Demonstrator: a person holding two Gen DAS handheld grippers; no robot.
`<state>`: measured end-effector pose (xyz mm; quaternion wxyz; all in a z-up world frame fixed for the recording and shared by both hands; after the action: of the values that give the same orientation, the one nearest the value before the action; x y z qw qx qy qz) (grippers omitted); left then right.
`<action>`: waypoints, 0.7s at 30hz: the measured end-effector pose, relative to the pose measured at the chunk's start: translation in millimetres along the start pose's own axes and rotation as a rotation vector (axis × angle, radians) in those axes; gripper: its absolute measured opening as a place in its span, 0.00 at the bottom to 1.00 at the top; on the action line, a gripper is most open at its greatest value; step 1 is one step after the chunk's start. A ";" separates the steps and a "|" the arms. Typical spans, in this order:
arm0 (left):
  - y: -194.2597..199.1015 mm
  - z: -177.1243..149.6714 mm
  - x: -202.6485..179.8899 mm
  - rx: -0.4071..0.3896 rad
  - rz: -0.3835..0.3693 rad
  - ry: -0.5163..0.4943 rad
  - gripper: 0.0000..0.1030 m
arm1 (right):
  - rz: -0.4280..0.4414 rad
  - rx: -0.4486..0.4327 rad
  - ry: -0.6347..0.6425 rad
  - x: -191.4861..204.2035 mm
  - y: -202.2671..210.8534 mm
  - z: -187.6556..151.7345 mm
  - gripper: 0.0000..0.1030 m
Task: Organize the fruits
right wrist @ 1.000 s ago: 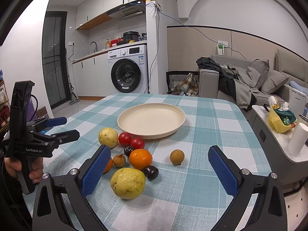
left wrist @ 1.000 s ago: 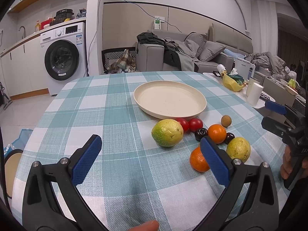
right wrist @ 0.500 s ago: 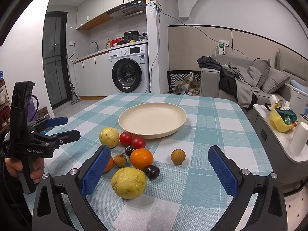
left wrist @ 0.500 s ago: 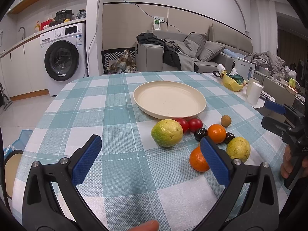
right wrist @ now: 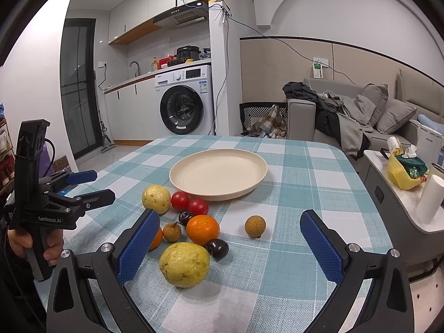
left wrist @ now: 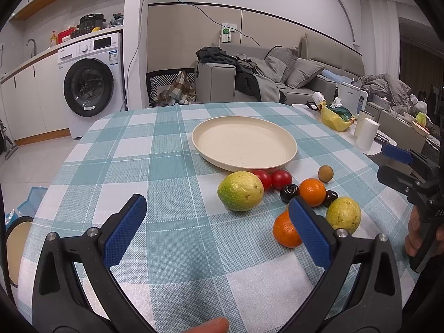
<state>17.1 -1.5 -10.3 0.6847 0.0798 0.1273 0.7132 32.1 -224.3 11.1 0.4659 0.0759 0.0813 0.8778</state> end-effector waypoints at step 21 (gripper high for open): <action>-0.1 0.0 -0.2 0.000 0.001 -0.001 0.99 | -0.004 -0.004 -0.001 -0.4 0.7 0.0 1.00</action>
<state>17.1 -1.7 -10.3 0.6843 0.0803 0.1269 0.7135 31.8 -225.0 11.2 0.4679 0.0749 0.0793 0.8770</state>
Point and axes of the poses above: each gripper's, at about its wrist camera, not at the fingertips, and y roughly against the way its jaws point, x to its left, z to its top, the point moved 2 cm from there along -y, roughly the way its jaws point, and after that the axes turned 14 degrees about -x, right-handed, at the moved point
